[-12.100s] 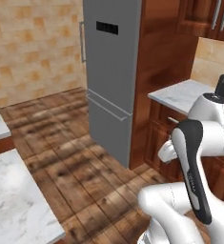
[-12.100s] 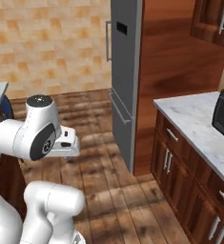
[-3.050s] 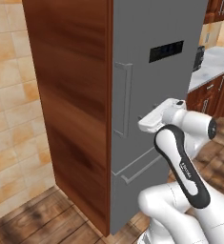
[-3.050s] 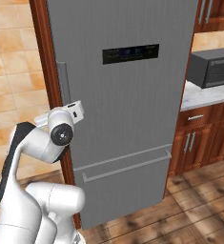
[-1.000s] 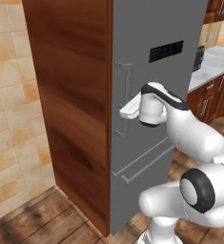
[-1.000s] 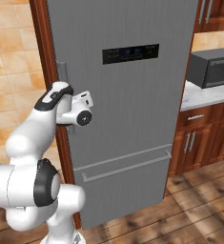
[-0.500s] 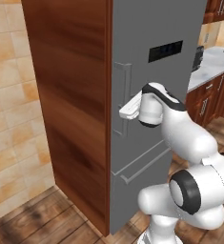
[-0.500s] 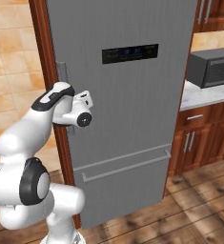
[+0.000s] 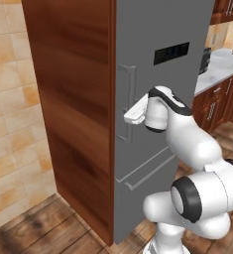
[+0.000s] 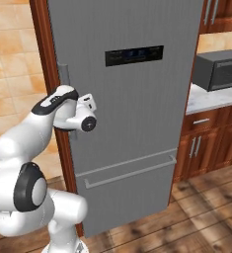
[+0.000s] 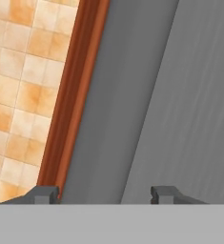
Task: Retrieve the fish from the fridge and place it on the saucepan with marinade on the stove.
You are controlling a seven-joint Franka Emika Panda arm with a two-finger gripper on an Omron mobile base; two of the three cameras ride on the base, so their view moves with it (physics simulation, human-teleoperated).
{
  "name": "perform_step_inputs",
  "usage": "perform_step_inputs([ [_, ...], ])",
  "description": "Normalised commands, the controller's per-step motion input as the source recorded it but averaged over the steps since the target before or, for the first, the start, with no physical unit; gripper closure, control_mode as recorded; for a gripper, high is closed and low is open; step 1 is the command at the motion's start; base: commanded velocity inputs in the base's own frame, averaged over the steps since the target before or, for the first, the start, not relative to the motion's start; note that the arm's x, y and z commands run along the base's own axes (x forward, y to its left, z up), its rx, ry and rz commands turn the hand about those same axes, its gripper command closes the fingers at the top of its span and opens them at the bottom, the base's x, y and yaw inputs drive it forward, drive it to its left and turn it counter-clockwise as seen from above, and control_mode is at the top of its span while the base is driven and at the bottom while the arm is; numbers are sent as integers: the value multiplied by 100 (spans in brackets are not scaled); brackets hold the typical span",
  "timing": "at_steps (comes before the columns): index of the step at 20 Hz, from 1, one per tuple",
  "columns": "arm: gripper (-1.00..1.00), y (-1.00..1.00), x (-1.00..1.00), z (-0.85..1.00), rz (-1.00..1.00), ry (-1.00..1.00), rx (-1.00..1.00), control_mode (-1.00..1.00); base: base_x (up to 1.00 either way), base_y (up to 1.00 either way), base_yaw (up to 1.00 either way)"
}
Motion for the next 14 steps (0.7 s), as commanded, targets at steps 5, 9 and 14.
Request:
perform_step_inputs([
  [5,100,14,4,-16,2,5,-1,-100,0,0,0],
  [9,100,0,0,-11,-2,6,0,-100,0,0,0],
  [14,100,-33,-5,-10,-13,18,0,-100,0,0,0],
])
